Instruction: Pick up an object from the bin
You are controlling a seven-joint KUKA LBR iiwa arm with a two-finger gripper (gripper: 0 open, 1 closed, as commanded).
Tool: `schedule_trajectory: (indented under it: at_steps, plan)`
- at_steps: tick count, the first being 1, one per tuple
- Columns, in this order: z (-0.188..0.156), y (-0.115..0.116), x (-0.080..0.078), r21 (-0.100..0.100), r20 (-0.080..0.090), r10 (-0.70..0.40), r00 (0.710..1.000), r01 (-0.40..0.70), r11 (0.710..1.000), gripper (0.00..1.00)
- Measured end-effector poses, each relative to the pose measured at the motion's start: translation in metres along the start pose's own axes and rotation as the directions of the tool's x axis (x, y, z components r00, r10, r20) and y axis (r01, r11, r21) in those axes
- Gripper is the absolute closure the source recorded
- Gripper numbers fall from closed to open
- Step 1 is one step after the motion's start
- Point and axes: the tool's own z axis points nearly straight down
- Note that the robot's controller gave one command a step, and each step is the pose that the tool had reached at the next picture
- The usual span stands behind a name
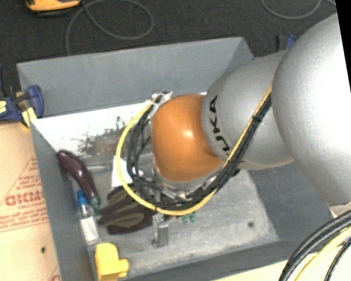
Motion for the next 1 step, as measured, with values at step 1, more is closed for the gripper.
schedule_trajectory:
  at_steps: [1]
  plan:
    - [0.0354,0.0385,-0.0237,-0.001,0.006,0.101,0.995,-0.101,0.995,1.00]
